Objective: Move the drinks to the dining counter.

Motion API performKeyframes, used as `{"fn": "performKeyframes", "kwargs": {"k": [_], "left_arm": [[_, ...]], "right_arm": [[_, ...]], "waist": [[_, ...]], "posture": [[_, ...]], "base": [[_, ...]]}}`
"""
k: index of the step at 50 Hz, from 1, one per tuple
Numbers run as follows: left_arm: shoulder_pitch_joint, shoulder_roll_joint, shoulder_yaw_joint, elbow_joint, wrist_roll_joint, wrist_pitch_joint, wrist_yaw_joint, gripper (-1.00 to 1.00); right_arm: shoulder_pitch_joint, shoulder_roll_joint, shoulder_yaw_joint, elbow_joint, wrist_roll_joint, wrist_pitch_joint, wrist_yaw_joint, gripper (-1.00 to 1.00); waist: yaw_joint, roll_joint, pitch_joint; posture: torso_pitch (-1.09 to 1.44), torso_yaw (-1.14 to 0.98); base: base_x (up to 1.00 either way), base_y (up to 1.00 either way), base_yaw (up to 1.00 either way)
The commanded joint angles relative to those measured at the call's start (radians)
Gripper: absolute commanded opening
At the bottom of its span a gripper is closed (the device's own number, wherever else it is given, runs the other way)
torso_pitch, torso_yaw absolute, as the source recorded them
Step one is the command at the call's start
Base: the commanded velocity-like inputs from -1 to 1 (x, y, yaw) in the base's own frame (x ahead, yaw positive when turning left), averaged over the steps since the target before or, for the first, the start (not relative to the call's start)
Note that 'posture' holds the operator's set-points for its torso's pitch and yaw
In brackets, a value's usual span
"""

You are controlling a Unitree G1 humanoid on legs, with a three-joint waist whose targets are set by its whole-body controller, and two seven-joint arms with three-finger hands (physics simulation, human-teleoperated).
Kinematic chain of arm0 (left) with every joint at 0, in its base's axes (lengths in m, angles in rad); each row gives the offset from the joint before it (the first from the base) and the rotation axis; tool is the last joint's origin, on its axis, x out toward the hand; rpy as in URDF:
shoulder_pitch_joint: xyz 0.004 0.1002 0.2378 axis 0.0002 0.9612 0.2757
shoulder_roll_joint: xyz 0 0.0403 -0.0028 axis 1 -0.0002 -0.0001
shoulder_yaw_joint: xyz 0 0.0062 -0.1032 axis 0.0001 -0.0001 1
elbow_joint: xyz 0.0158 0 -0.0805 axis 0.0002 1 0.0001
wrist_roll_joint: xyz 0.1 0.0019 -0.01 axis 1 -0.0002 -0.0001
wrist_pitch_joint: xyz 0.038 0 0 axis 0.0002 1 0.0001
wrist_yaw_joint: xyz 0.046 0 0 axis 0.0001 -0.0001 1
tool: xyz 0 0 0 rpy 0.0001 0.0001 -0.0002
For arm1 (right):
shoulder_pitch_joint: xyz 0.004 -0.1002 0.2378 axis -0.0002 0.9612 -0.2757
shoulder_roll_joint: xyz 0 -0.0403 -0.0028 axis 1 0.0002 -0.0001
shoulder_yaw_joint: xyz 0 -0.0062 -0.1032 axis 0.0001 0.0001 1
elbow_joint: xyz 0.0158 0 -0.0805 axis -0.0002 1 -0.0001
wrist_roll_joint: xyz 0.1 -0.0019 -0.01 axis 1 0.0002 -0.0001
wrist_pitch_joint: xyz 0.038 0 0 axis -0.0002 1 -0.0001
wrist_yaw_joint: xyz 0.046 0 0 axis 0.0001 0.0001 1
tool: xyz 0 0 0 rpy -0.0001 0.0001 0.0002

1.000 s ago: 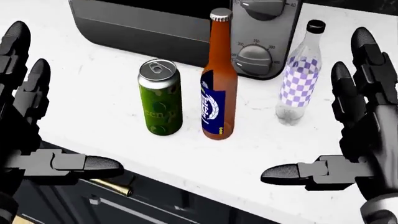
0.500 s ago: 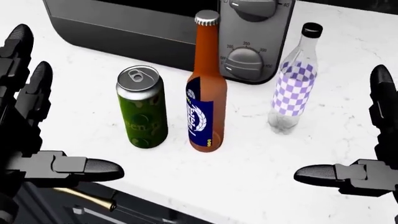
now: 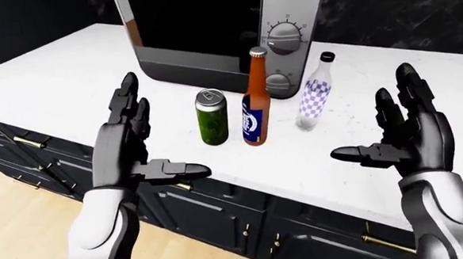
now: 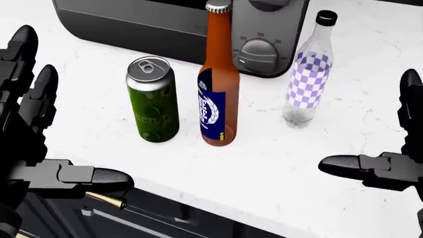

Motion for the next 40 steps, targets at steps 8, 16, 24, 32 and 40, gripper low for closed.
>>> {"fn": "performKeyframes", "kwargs": {"k": [8, 16, 24, 32, 40], "left_arm": [[-0.016, 0.006, 0.007, -0.037, -0.003, -0.030, -0.002, 1.00], [-0.035, 0.010, 0.009, -0.036, -0.007, -0.017, 0.003, 1.00], [-0.039, 0.008, 0.002, -0.044, -0.006, -0.008, 0.006, 1.00], [-0.027, 0.008, 0.004, -0.044, -0.005, -0.018, 0.002, 1.00], [-0.027, 0.005, 0.004, -0.057, -0.008, -0.001, 0.001, 1.00]], "right_arm": [[-0.154, -0.028, 0.087, 0.074, -0.068, 0.002, -0.107, 1.00], [-0.266, -0.019, 0.190, 0.188, -0.207, 0.001, -0.141, 1.00], [-0.364, -0.009, 0.206, 0.339, -0.279, -0.037, -0.176, 1.00], [-0.400, -0.010, 0.215, 0.473, -0.301, -0.102, -0.194, 1.00], [-0.412, -0.015, 0.218, 0.550, -0.309, -0.137, -0.193, 1.00]], "waist": [[0.001, 0.002, -0.020], [0.000, 0.006, -0.024], [0.000, 0.009, -0.027], [0.000, 0.010, -0.028], [0.001, 0.010, -0.027]], "posture": [[0.00, 0.00], [0.00, 0.00], [0.00, 0.00], [0.00, 0.00], [0.00, 0.00]], "base": [[0.00, 0.00, 0.00], [0.00, 0.00, 0.00], [0.00, 0.00, 0.00], [0.00, 0.00, 0.00], [0.00, 0.00, 0.00]]}}
